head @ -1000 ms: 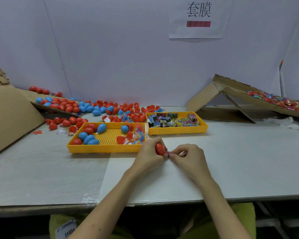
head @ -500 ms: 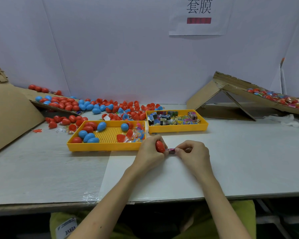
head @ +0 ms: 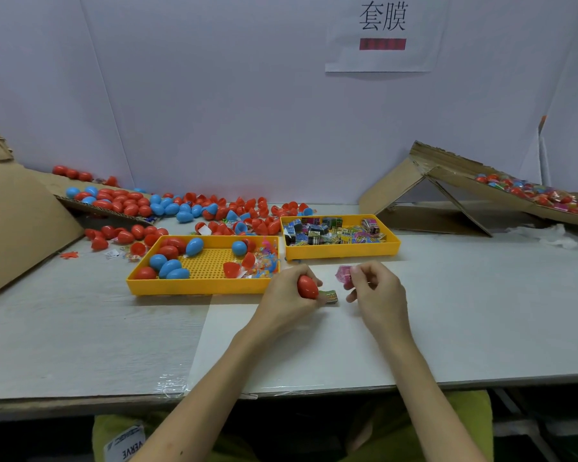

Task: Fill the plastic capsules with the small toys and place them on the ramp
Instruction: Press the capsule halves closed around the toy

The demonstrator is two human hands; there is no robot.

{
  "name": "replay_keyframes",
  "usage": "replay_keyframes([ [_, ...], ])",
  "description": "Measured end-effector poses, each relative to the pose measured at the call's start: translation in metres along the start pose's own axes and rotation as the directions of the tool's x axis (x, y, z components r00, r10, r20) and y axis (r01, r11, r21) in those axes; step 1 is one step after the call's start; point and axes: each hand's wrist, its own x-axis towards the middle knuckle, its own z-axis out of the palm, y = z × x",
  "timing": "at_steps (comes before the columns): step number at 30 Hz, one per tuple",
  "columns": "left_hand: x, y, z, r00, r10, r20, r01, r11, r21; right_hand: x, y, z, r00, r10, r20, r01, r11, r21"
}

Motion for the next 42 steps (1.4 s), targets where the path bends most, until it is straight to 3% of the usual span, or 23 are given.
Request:
replay_keyframes([
  [5, -0.002, 0.01, -0.008, 0.999, -0.034, 0.013, 0.037, 0.913, -0.406, -0.003, -0.005, -0.001, 0.988, -0.094, 0.12, 0.084, 0.993, 0.085],
  [9, -0.003, 0.012, -0.012, 0.996, -0.065, 0.067, 0.092, 0.822, -0.563, -0.005, -0.008, -0.002, 0.978, -0.143, 0.154, 0.116, 0.978, 0.173],
  [15, -0.002, 0.011, -0.015, 0.994, -0.07, 0.081, 0.104, 0.795, -0.597, -0.006, -0.009, -0.004, 0.973, -0.166, 0.162, 0.124, 0.963, 0.241],
  [23, 0.0, 0.011, -0.014, 0.993, -0.115, 0.021, 0.108, 0.838, -0.535, -0.006, -0.009, -0.004, 0.969, -0.179, 0.169, 0.137, 0.962, 0.236],
  [30, -0.001, 0.012, -0.017, 0.995, -0.097, 0.034, 0.097, 0.778, -0.621, -0.006, -0.008, -0.003, 0.964, -0.188, 0.188, 0.149, 0.968, 0.203],
  [35, -0.001, 0.013, -0.018, 0.995, -0.093, 0.031, 0.091, 0.758, -0.645, -0.009, -0.008, -0.001, 0.933, -0.226, 0.279, 0.184, 0.968, 0.171],
  [39, -0.001, 0.013, -0.018, 0.995, -0.09, 0.044, 0.096, 0.736, -0.67, -0.011, -0.011, -0.002, 0.905, -0.255, 0.339, 0.174, 0.952, 0.251],
  [42, -0.001, 0.014, -0.02, 0.995, -0.063, 0.074, 0.096, 0.71, -0.697, -0.009, -0.011, -0.004, 0.92, -0.246, 0.307, 0.15, 0.941, 0.304],
])
